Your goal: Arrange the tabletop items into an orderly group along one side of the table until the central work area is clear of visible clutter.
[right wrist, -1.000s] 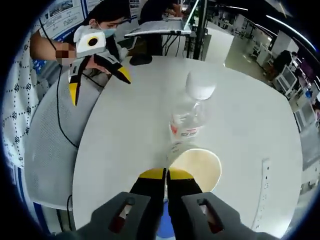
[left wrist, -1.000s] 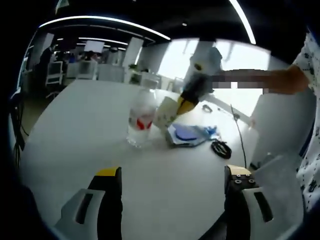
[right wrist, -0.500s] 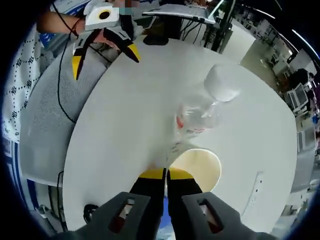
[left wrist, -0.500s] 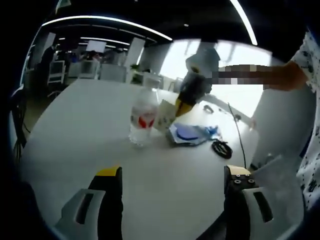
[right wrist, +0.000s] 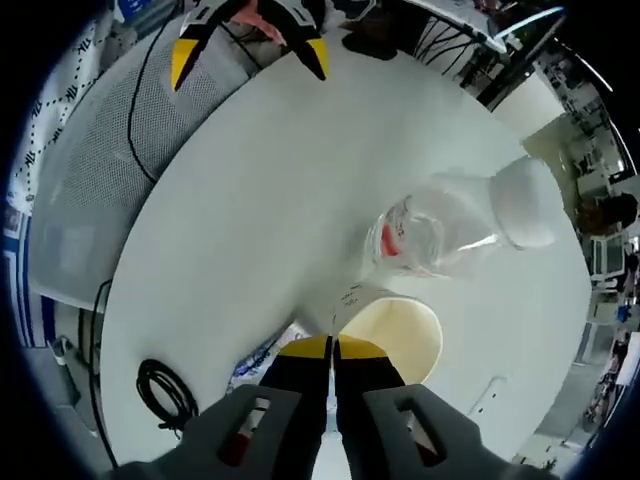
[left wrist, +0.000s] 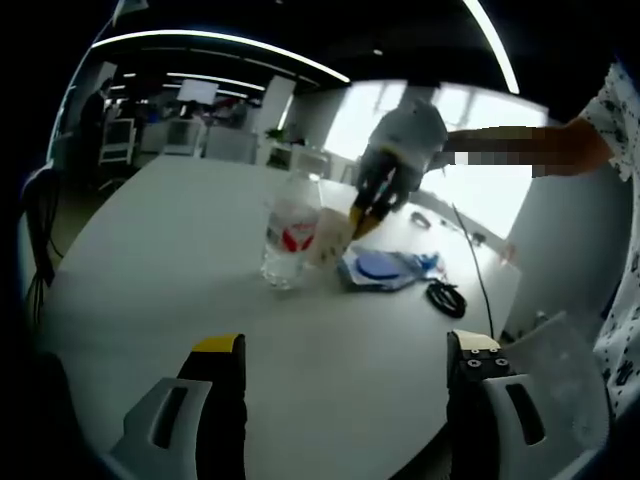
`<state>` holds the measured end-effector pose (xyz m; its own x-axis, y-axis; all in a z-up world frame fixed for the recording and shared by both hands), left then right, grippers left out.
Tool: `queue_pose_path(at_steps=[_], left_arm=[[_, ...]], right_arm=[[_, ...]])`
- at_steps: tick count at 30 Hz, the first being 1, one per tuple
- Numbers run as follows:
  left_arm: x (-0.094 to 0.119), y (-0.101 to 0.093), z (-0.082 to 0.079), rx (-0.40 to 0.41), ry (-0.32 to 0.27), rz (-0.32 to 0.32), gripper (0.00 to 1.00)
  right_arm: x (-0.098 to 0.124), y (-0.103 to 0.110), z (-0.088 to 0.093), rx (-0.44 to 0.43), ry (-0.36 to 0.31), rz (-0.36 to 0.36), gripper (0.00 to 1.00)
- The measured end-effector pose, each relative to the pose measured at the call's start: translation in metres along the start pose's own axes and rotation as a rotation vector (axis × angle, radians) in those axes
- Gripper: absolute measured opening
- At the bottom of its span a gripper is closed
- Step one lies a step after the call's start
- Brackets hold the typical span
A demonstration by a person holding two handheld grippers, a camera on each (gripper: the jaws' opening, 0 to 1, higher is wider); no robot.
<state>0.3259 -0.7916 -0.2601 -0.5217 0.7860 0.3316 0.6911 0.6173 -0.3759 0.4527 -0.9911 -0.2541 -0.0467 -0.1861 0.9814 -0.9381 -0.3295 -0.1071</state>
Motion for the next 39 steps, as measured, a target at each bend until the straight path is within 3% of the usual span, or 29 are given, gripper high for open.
queue_pose_path(at_steps=[17,39], left_arm=[[-0.001,0.001,0.002,0.007,-0.001,-0.002,0.79],[-0.002,0.001,0.002,0.01,0.002,0.001,0.78]], right_arm=[[-0.009,0.006,-0.007,0.158,0.071,-0.023,0.0],[-0.017,0.007,-0.005,0.236,0.109,-0.055,0.0]])
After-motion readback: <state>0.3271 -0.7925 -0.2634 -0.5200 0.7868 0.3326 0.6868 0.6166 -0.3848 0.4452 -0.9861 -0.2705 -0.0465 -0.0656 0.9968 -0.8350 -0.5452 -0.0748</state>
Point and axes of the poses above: the point that each gripper's makers call its tool centre point, and the gripper's own axes: x roughly backward along the fingers, y roughly to its left, z roughly out of its underside, the point moved 5 cm from there along x, roughly backward along the fingers, and after that the axes turned 2 degrees about -y, right-handed, at the moved point
